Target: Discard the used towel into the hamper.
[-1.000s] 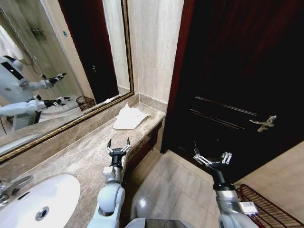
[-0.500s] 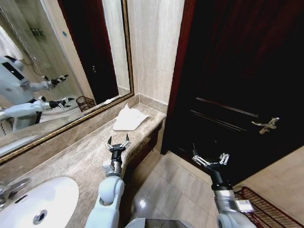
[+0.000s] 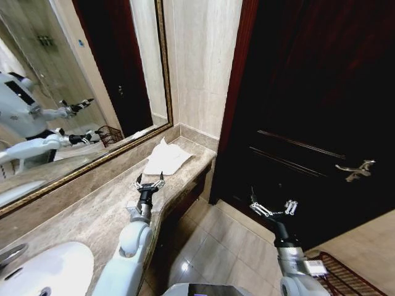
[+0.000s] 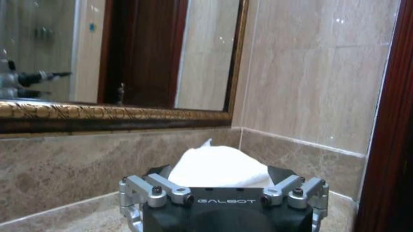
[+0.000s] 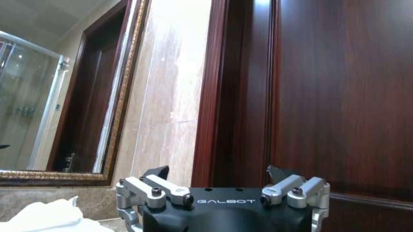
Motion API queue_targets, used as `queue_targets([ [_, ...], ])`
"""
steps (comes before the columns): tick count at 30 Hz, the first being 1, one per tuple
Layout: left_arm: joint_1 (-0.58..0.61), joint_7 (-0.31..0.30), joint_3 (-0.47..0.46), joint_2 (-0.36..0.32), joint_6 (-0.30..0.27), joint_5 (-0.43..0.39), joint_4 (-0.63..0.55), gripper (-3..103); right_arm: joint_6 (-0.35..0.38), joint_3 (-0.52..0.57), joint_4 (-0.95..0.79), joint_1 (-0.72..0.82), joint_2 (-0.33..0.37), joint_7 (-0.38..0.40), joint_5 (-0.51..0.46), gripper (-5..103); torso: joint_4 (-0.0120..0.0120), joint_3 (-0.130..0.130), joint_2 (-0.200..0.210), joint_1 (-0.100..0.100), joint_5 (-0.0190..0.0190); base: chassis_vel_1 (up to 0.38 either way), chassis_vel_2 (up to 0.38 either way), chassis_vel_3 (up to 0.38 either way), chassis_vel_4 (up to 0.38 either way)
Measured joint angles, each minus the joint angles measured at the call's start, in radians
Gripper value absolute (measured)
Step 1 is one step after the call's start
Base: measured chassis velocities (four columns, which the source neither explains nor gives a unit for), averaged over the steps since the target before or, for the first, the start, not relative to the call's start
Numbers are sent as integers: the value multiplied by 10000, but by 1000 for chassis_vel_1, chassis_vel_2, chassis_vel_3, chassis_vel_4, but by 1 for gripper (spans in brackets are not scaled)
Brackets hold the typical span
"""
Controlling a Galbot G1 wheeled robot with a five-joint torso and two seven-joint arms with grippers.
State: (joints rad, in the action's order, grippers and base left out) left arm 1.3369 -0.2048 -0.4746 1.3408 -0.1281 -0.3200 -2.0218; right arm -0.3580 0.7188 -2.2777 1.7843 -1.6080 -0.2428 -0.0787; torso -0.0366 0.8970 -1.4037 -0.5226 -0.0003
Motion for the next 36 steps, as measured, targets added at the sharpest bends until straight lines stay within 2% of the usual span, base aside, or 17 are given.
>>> queue_targets([
  [3, -383, -218, 96, -377, -550, -574, 44, 99, -123, 7, 100, 22, 0, 2, 54, 100, -1, 0, -1, 1, 1, 0, 0, 0, 0],
  [10, -1221, -537, 268, -704, -1562, -1066, 327, 99, -186, -12, 262, -21, 0, -1, 183, 100, 0, 0, 0, 0, 2, 0, 0, 0, 0],
  [14, -1592, -634, 405, -922, -1785, -1372, 624, 99, -186, -19, 297, -26, 0, -2, 216, 100, -1, 0, 0, -1, 1, 0, 0, 0, 0],
  [19, -2396, -788, 618, -1522, -1964, -1980, 1291, 99, -183, -22, 433, -79, 0, -2, 240, 100, 0, 0, 0, 0, 0, 0, 0, 0, 0],
  [21, -3005, -875, 887, -2010, -2131, -2443, 1751, 99, -184, -50, 521, -116, -1, -8, 287, 100, 0, 1, 0, -1, 0, 0, 0, 0, 0],
  [22, -3005, -875, 887, -2010, -2131, -2443, 1751, 99, -184, -50, 521, -116, -1, -8, 287, 100, 0, 1, 0, -1, 0, 0, 0, 0, 0],
  [26, -3905, -1139, 1584, -2594, -2457, -3357, 2533, 99, -178, -68, 577, -145, -1, -15, 322, 100, 0, 1, 0, -1, 1, 0, 0, 0, 0],
  [27, -3905, -1139, 1584, -2594, -2457, -3357, 2533, 99, -178, -68, 577, -145, -1, -15, 322, 100, 0, 1, 0, -1, 1, 0, 0, 0, 0],
  [32, -4978, -1519, 2445, -2873, -2812, -4493, 3426, 99, -150, -6, 600, -168, 0, -4, 311, 100, 0, 1, 0, -1, 1, 0, 0, 0, 0],
  [36, -5552, -1658, 2977, -2925, -2954, -4926, 3881, 99, -152, 38, 632, -176, 0, 10, 287, 100, 0, 1, 0, -1, 2, 0, 0, 0, 0],
])
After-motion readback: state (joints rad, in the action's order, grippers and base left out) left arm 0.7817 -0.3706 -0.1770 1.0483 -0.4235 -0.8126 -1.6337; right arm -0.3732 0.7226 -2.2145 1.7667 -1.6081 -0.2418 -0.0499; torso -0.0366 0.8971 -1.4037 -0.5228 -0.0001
